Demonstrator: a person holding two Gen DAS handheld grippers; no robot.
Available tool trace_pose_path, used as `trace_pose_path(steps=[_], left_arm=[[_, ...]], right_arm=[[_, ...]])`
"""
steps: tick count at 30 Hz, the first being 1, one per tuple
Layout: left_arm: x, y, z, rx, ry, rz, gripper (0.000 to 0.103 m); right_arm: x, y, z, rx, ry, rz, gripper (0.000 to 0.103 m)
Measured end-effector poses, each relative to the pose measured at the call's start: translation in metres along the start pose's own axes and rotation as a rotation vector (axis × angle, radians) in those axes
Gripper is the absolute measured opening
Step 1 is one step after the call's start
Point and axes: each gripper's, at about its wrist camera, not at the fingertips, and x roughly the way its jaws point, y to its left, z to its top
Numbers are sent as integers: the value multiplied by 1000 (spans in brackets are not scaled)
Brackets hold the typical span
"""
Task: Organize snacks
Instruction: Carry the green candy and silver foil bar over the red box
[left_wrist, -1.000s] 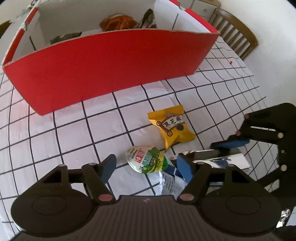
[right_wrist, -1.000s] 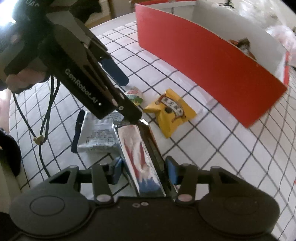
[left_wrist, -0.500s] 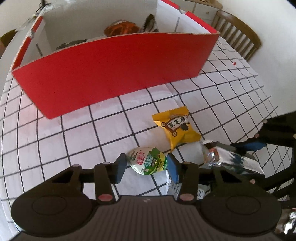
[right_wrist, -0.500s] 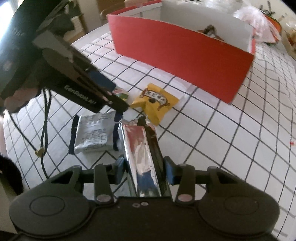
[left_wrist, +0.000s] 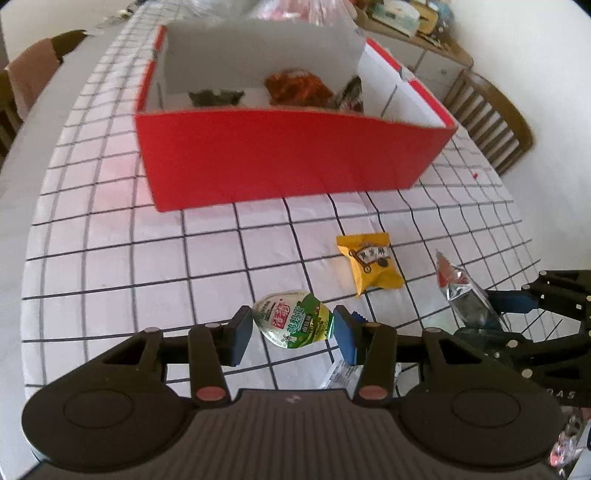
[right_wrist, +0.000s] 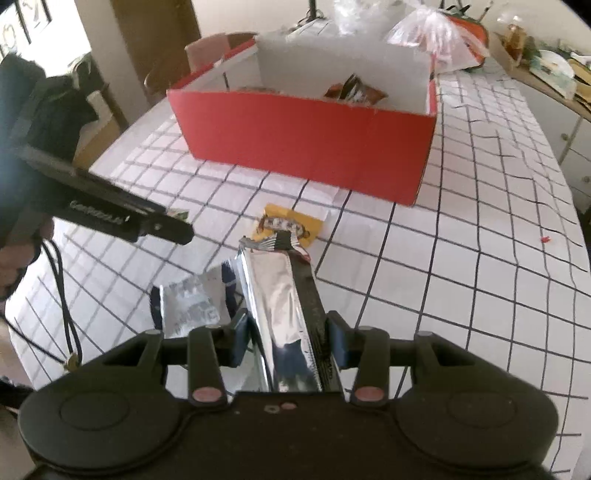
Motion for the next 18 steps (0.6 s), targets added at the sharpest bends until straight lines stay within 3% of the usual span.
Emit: trace_pose_path(steps=[9, 18], left_arm=[[-47, -2, 13, -1, -113, -9, 47], [-81, -8, 46, 32, -225, 8, 47]], right_arm=[[-33, 14, 23, 44, -107, -43, 42], [-55, 23, 65, 5, -190, -118, 42]])
